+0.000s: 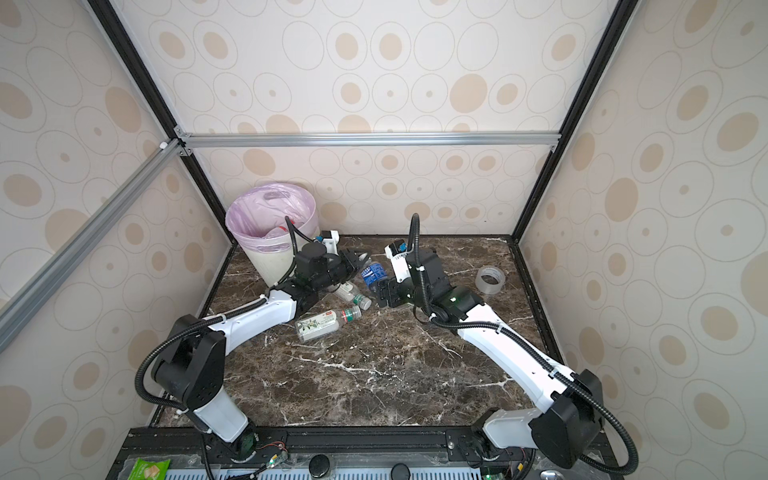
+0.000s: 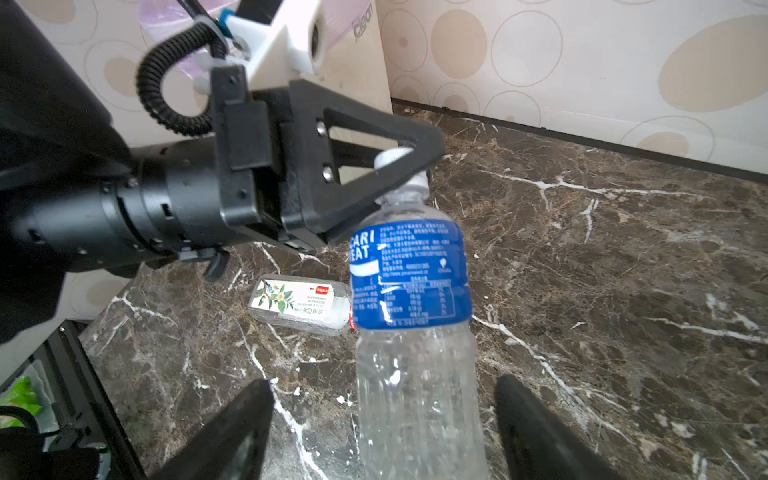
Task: Throw the plastic bottles in the bin
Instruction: 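Carry the Pocari Sweat bottle over the bin with the left gripper while the right releases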
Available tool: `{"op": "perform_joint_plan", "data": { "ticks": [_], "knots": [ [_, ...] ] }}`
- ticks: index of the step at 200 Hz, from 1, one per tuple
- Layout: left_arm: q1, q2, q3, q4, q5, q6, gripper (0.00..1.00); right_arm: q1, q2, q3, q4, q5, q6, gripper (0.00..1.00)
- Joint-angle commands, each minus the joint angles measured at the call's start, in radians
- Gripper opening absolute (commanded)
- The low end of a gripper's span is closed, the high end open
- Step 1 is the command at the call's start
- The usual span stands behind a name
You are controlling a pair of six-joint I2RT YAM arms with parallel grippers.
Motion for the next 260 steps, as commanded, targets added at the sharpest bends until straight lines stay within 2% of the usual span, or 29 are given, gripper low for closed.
{"op": "perform_joint_plan", "data": {
  "ticks": [1, 45, 85, 141, 181, 208, 235, 241, 247, 254, 260],
  "knots": [
    [0.053, -0.054, 0.125, -0.162, -0.001, 0.119, 0.13, 0.001, -0.019, 0.066, -0.017, 0.000, -0.014, 0.99],
    [0.169, -0.063, 0.379, -0.397, 0.024, 0.240, 0.12, 0.018, 0.047, 0.230, 0.000, -0.043, -0.012, 1.00],
    [0.302, -0.049, 0.640, -0.600, -0.042, 0.397, 0.13, 0.085, 0.157, 0.399, -0.008, -0.047, -0.054, 1.00],
    [0.428, 0.031, 0.996, -0.718, -0.138, 0.563, 0.10, 0.137, 0.254, 0.521, -0.019, -0.066, -0.070, 1.00],
    [0.470, -0.008, 1.030, -0.604, -0.201, 0.628, 0.09, 0.144, 0.269, 0.535, -0.021, -0.063, -0.079, 1.00],
    [0.489, -0.030, 0.947, -0.502, -0.233, 0.627, 0.08, 0.143, 0.281, 0.538, -0.024, -0.057, -0.086, 1.00],
    [0.497, 0.031, 0.872, -0.484, -0.219, 0.610, 0.09, 0.143, 0.296, 0.536, -0.022, -0.056, -0.086, 1.00],
    [0.497, 0.044, 0.841, -0.484, -0.220, 0.600, 0.11, 0.143, 0.298, 0.535, -0.023, -0.056, -0.085, 1.00],
    [0.497, 0.059, 0.816, -0.486, -0.220, 0.593, 0.17, 0.143, 0.300, 0.534, -0.022, -0.057, -0.086, 1.00],
    [0.497, 0.083, 0.807, -0.512, -0.214, 0.592, 0.31, 0.143, 0.302, 0.529, -0.024, -0.057, -0.085, 1.00],
    [0.496, 0.101, 0.816, -0.541, -0.213, 0.599, 0.48, 0.143, 0.304, 0.529, -0.026, -0.058, -0.086, 1.00]
  ]
}}
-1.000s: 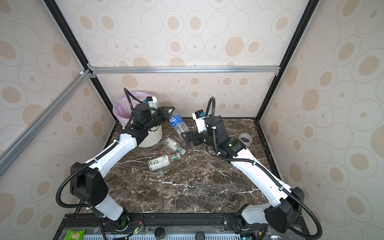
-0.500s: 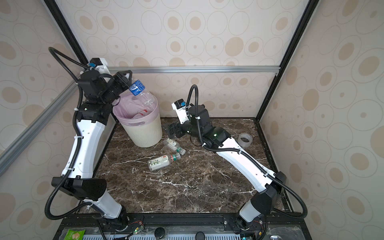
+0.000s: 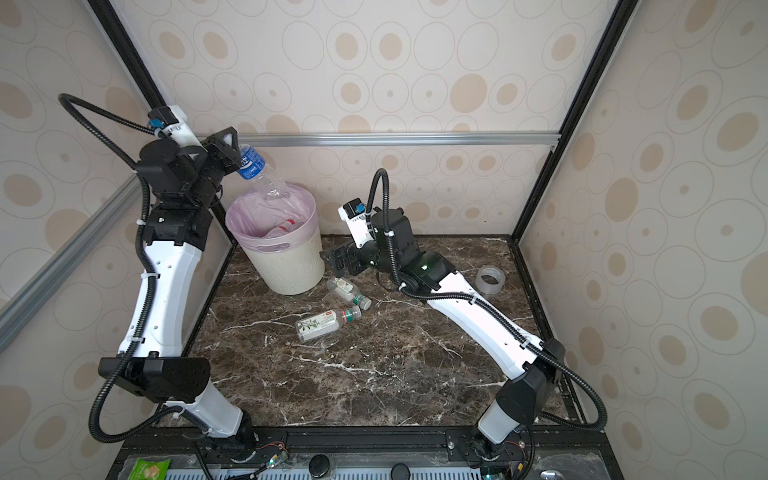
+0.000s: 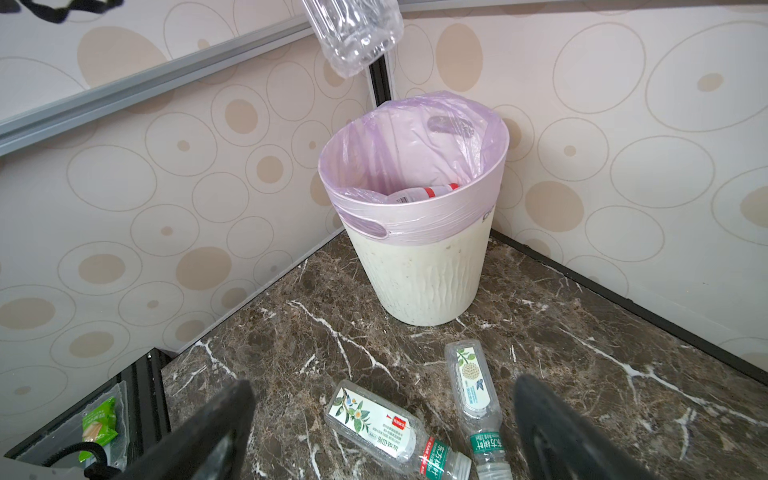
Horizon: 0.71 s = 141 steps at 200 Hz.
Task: Throw the plastic bottles in the bin
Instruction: 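Carry the Pocari Sweat bottle over the bin with the left gripper while the right releases, then open the left gripper to drop the Pocari Sweat bottle into the bin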
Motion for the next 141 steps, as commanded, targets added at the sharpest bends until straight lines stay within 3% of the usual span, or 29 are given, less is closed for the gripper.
{"op": "perform_joint_plan", "data": {
  "ticks": [1, 18, 22, 44, 69, 141],
  "knots": [
    [0.005, 0.090, -0.028, -0.037, -0.003, 0.014, 0.51, 0.005, 0.017, 0.017, -0.008, -0.003, -0.014, 1.00],
    [-0.012, 0.130, 0.066, -0.131, -0.027, 0.052, 0.96, 0.005, 0.011, 0.005, -0.010, -0.003, -0.017, 1.00],
    [-0.019, 0.132, 0.088, -0.145, -0.032, 0.064, 0.99, 0.004, 0.010, 0.001, -0.008, -0.002, -0.016, 1.00],
    [-0.077, 0.102, 0.155, -0.172, -0.040, 0.110, 0.99, 0.004, 0.004, -0.014, -0.001, 0.001, -0.009, 1.00],
    [-0.158, 0.027, 0.121, -0.159, -0.073, 0.131, 0.99, 0.003, 0.001, -0.030, 0.016, 0.007, 0.002, 1.00],
    [-0.270, -0.159, -0.245, -0.056, -0.024, 0.000, 0.99, -0.058, -0.067, -0.168, 0.029, 0.053, 0.053, 1.00]
  ]
}}
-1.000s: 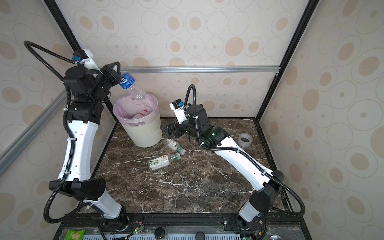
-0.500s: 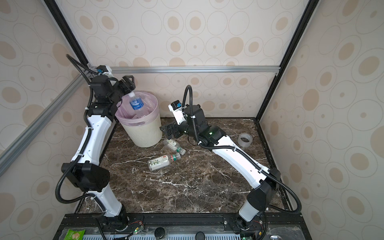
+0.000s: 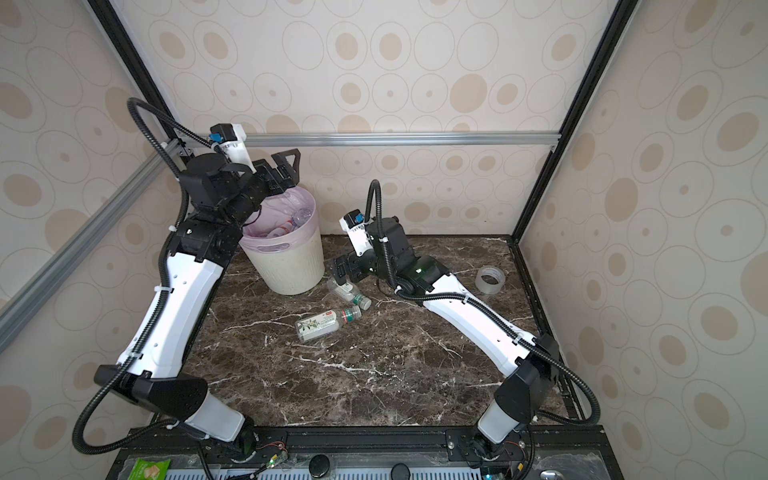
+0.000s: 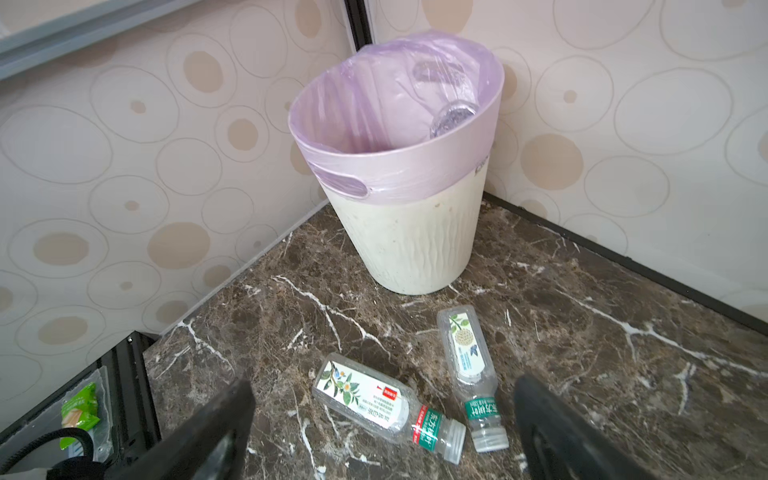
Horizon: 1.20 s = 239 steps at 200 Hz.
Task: Throw the plastic bottles in the bin
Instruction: 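Open the left gripper to drop the Pocari Sweat bottle into the bin, then move both grippers back down toward the green-capped flower-label bottle, then lower the right gripper onto the green-capped flower-label bottle and close it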
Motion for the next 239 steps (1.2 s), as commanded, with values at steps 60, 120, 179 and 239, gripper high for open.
{"op": "perform_joint_plan", "data": {
  "ticks": [60, 120, 179, 239],
  "knots": [
    [-0.086, -0.212, -0.557, 0.133, 0.052, -0.183, 0.99, -0.102, -0.061, -0.238, 0.022, -0.002, -0.015, 1.00],
    [-0.086, -0.390, -0.950, 0.162, 0.105, -0.287, 0.99, -0.103, 0.100, -0.284, 0.065, -0.021, -0.022, 1.00],
    [-0.088, -0.478, -1.137, 0.218, 0.138, -0.358, 0.99, -0.103, 0.354, -0.105, -0.026, -0.030, -0.063, 0.96],
    [-0.088, -0.443, -1.175, 0.274, 0.164, -0.373, 0.99, -0.105, 0.516, 0.036, -0.091, -0.002, -0.066, 0.83]
  ]
}}
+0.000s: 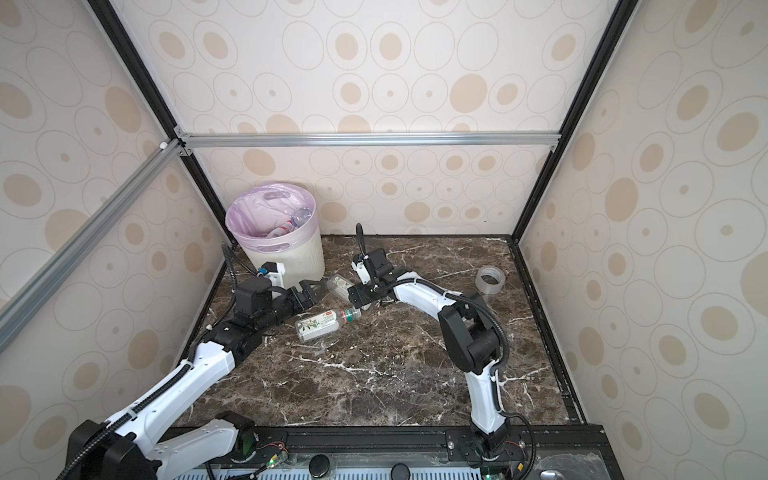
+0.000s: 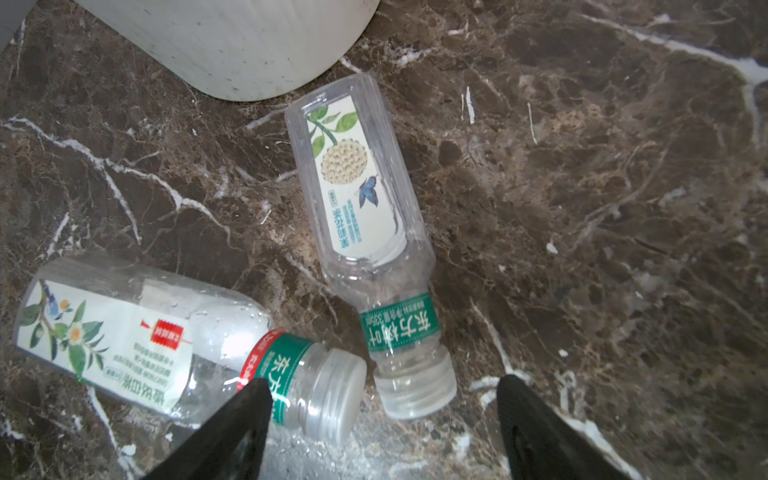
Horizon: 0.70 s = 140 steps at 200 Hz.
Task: Throw the plastic bottles in the bin
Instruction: 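Lower the right gripper onto the green-capped flower-label bottle and close it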
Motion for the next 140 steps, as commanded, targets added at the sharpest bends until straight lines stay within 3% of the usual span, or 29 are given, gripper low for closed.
{"op": "perform_joint_plan", "data": {
  "ticks": [1, 140],
  "knots": [
    [-0.001, 0.012, -0.001, 0.062, 0.018, -0.023, 0.99, 0.002, 0.056, 0.069, -0.070, 0.017, -0.015, 0.83],
    [-0.002, 0.066, -0.031, 0.125, 0.048, -0.042, 0.99, -0.013, 0.191, 0.144, -0.108, 0.032, -0.008, 0.53]
  ]
}}
